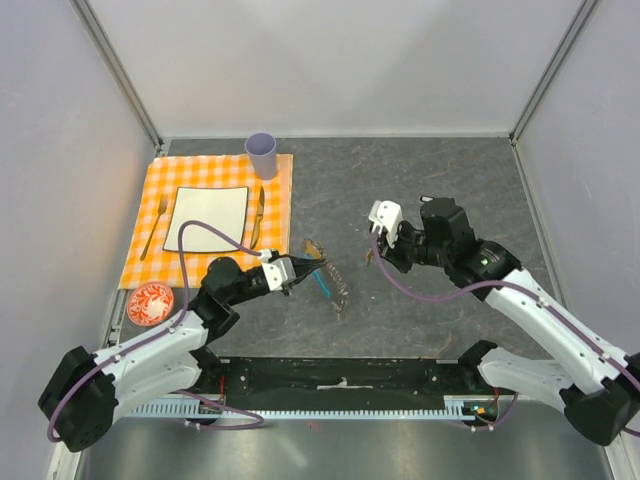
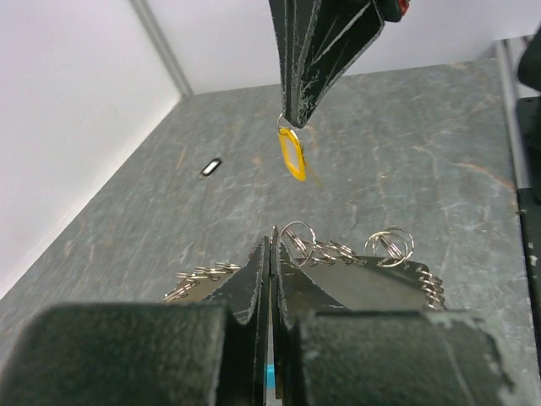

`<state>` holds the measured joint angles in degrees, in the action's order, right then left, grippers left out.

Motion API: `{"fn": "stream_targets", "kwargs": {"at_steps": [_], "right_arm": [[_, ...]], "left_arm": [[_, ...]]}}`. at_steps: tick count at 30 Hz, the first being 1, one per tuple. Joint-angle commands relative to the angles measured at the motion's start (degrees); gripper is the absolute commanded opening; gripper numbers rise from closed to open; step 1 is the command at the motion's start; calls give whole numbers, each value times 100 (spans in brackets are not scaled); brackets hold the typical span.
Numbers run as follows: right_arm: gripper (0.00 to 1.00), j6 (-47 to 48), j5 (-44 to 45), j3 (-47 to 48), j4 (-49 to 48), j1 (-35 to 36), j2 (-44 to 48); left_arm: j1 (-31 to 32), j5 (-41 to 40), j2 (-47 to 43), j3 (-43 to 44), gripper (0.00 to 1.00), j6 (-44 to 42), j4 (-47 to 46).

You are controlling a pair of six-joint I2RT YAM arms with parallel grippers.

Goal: Put the keys on the keyring

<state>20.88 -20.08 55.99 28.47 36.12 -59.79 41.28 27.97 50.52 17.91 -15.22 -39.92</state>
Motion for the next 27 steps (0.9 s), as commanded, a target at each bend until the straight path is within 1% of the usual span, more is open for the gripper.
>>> {"fn": "stream_targets", "kwargs": {"at_steps": [1, 5, 12, 27], "right_arm": [[0, 627, -567, 246, 581, 150, 450], [0, 777, -971, 167, 563, 307, 565], [0, 900, -779, 97, 572, 624, 574], [0, 953, -647, 105, 396, 949, 293]], "left_arm": [[21, 1069, 256, 590, 2, -350, -183], [21, 1474, 511, 854, 2, -402, -60], [21, 2019, 827, 1223, 2, -578, 265], [82, 2327, 1091, 1399, 2, -447, 283]]}}
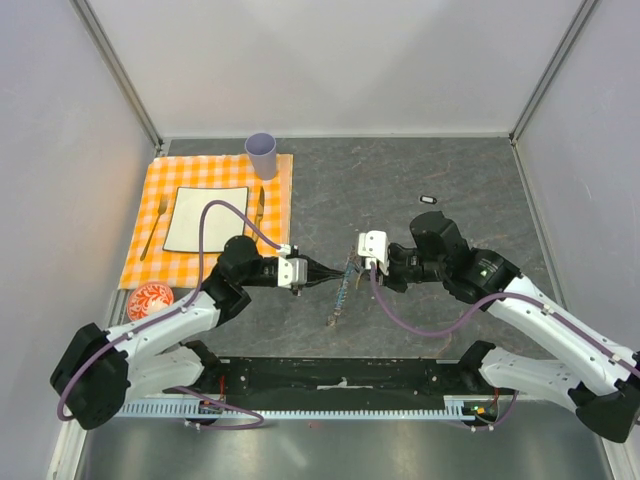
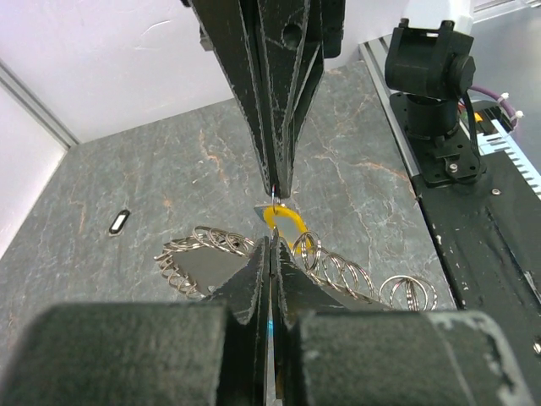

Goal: Put the keys on the keyring

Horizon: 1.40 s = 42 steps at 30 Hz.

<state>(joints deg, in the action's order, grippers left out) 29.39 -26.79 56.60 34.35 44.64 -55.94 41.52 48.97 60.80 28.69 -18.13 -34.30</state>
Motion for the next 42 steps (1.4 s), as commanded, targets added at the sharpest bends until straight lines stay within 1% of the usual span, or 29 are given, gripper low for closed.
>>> {"fn": "stream_targets", "kwargs": {"at_steps": [1, 5, 17, 42], "right_arm": [[0, 120, 59, 53, -192, 123, -101], [0, 146, 138, 71, -200, 211, -110], [0, 190, 507, 114, -253, 396, -136], [0, 252, 393, 97, -341, 440, -145]], "left_arm": [[67, 227, 73, 322, 2, -147, -322], [76, 218, 125, 304, 2, -24, -454], [102, 86, 161, 339, 2, 81, -463], [102, -124, 152, 348, 2, 134, -463]]}}
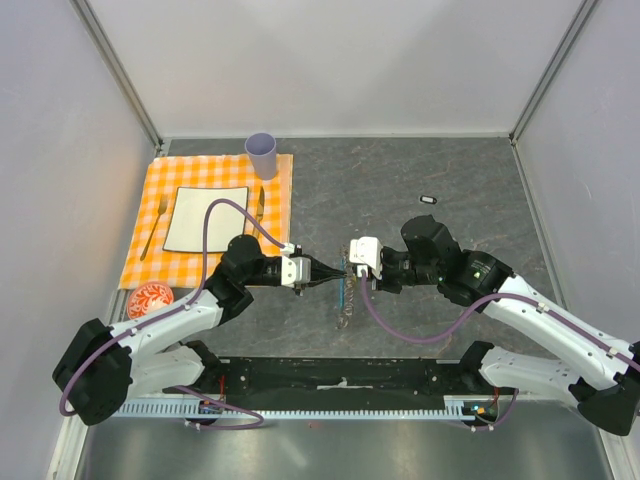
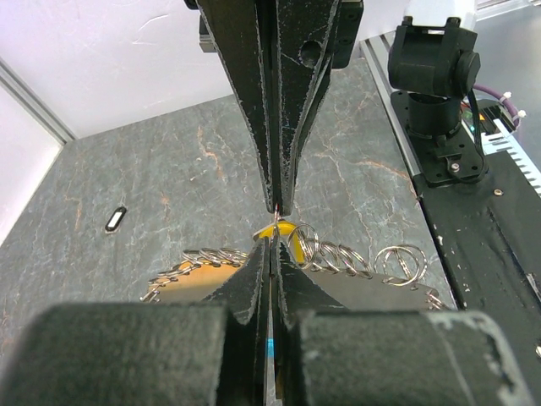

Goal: Put the keys on the keyring

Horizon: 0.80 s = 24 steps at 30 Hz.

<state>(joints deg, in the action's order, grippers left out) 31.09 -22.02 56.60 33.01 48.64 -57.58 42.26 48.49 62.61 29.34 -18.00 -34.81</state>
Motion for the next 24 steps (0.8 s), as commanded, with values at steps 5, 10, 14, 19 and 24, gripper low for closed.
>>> {"fn": "stream_targets", "kwargs": {"at_steps": [5, 10, 14, 19, 24], "right_arm": [[0, 99, -118, 114, -217, 40, 10], [0, 116, -145, 106, -225, 40, 10], [0, 160, -197, 106, -252, 40, 28], [0, 195, -232, 97, -287, 49, 63], [0, 213, -268, 79, -304, 49, 54]], "left_arm": [[28, -50, 6, 300, 2, 121, -413], [28, -120, 6, 300, 2, 121, -404], [28, -173, 23, 309, 2, 147, -404], [19, -270, 15, 309, 2, 174, -395], [28, -340, 58, 344, 2, 244, -378]]}}
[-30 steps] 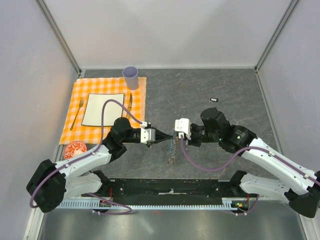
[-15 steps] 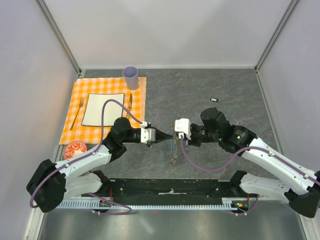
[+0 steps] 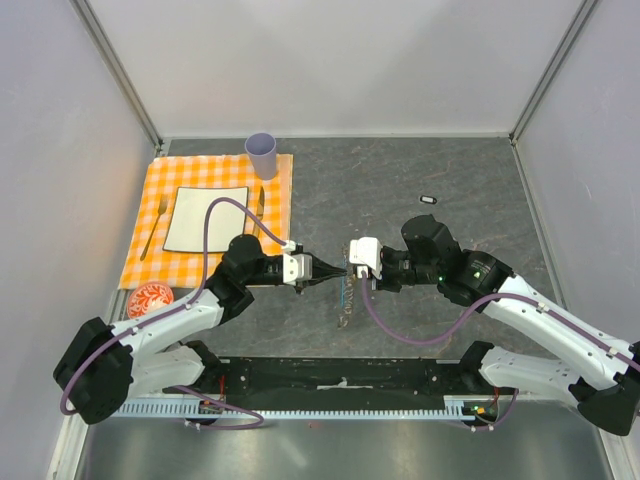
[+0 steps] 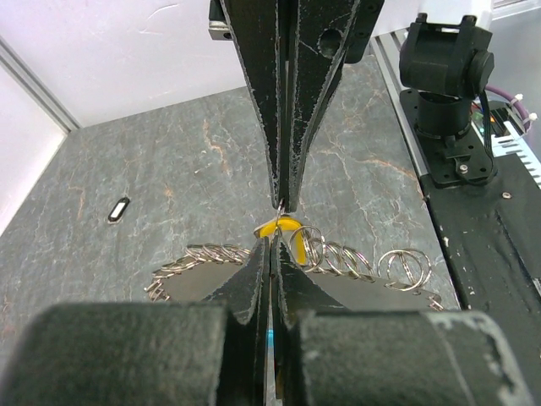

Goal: Put the keys on the keyring

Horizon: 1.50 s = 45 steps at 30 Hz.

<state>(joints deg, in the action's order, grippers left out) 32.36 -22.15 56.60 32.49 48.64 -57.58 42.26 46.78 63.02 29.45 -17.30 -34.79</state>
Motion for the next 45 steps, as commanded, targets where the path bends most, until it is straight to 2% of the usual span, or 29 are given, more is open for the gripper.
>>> {"fn": "stream_targets", "kwargs": {"at_steps": [1, 15, 24, 32, 45], "right_arm": [[0, 86, -263, 79, -261, 49, 54], [0, 69, 9, -61, -261, 58, 1], [0, 95, 325, -158, -278, 58, -253], [0, 16, 791, -202, -463, 49, -570], [0, -80, 843, -246, -674, -4, -491]], "left_arm": [[19, -170, 26, 342, 2, 200, -380], [28, -495, -27, 210, 2, 183, -468], [-33, -618, 245, 61, 2, 104, -775], [-174, -504, 535, -80, 2, 130, -1118], [-218, -293, 623, -159, 2, 227, -1338]]}}
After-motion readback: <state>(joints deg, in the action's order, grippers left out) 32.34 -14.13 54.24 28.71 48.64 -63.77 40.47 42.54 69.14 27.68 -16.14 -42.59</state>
